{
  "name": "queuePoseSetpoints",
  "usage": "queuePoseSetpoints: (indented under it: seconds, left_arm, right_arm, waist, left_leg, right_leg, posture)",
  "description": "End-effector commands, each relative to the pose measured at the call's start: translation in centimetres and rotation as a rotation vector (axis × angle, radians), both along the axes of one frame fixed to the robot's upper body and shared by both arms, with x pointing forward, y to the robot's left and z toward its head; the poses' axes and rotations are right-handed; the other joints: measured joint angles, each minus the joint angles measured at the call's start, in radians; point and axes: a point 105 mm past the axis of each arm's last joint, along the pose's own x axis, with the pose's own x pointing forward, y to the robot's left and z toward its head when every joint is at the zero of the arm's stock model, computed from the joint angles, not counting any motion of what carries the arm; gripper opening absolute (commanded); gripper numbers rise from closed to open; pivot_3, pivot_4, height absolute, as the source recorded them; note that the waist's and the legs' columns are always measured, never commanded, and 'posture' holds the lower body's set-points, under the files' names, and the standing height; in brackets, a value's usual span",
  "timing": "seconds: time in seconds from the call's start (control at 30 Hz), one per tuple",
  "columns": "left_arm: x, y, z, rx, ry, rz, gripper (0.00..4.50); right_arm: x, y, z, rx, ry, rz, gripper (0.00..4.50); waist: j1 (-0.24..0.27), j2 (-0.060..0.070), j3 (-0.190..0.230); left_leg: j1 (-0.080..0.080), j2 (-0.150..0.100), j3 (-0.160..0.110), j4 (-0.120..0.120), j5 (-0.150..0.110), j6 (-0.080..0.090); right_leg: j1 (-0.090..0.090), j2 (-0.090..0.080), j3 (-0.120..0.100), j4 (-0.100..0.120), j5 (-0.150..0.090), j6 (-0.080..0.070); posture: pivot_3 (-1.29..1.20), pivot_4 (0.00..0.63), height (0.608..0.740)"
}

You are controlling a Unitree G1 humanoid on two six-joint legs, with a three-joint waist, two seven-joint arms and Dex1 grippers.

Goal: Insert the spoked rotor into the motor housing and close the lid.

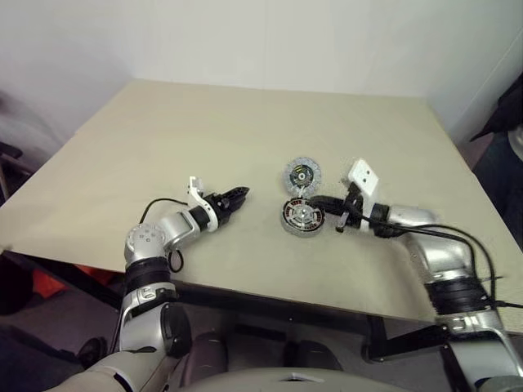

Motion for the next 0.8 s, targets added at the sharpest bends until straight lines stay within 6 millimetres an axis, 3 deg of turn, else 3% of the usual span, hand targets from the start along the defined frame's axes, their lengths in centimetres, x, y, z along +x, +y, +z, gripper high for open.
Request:
queuePoseSetpoints:
  seconds: [0.03,0.07,0.17,0.37,0.6,0.8]
  left_arm:
    - [0.8,0.4,1.4,-0.060,-0.042,0.036,2.02]
    - [1.1,0.6,1.8,-0.091,-0.048,0.055,2.02]
    - [1.4,0.7,2.3,-0.085,-0.063,0.067,2.05]
    - [2.2,1.2,3.0,-0.111,-0.077,0.112,2.05]
    - [1.6,1.8,2.2,-0.110,-0.068,0.146,2.05]
    - [1.2,2.1,1.6,-0.112,-0.058,0.172,2.05]
  right_arm:
    - [-0.3,-0.2,3.0,-0.202,-0.149,0.149,0.00]
    - [-0.4,-0.6,2.7,-0.290,-0.158,0.193,0.00]
    - [-0.5,-1.2,1.9,-0.457,-0.169,0.302,0.59]
    - [0.6,-1.2,-0.9,-0.770,-0.230,0.498,2.57]
    - [0.0,-0.3,-0.2,-0.868,-0.291,0.726,2.57]
    - [-0.9,-0.1,1.3,-0.880,-0.336,0.811,2.57]
  waist:
    - [0.001,0.000,0.000]
    - [0.002,0.000,0.000]
    - [0.002,0.000,0.000]
    - [-0.001,-0.001,0.000]
    - [0.000,-0.001,0.000]
    - [-0.001,-0.001,0.001]
  left_leg:
    - [0.000,0.000,0.000,0.000,0.000,0.001]
    - [0.000,0.000,0.000,0.000,0.000,0.001]
    - [-0.001,0.000,0.001,0.000,0.000,0.002]
    - [-0.001,0.000,0.001,0.002,0.001,0.004]
    - [-0.002,0.000,0.001,0.002,0.000,0.006]
    - [-0.004,0.001,0.001,0.007,-0.001,0.008]
  right_leg:
    - [0.000,0.000,0.000,-0.001,0.000,0.000]
    - [0.000,0.000,0.000,-0.001,0.000,0.000]
    - [0.000,0.000,0.000,-0.001,0.000,0.000]
    - [-0.001,0.000,0.000,0.001,0.000,0.000]
    - [-0.001,0.000,0.000,0.001,0.000,-0.001]
    - [-0.002,0.000,0.000,0.002,0.000,-0.001]
  posture:
    - [0.00,0.000,0.740]
    - [0.00,0.000,0.740]
    - [0.00,0.000,0.740]
    - [0.00,0.000,0.740]
    - [0.00,0.000,0.740]
    - [0.00,0.000,0.740]
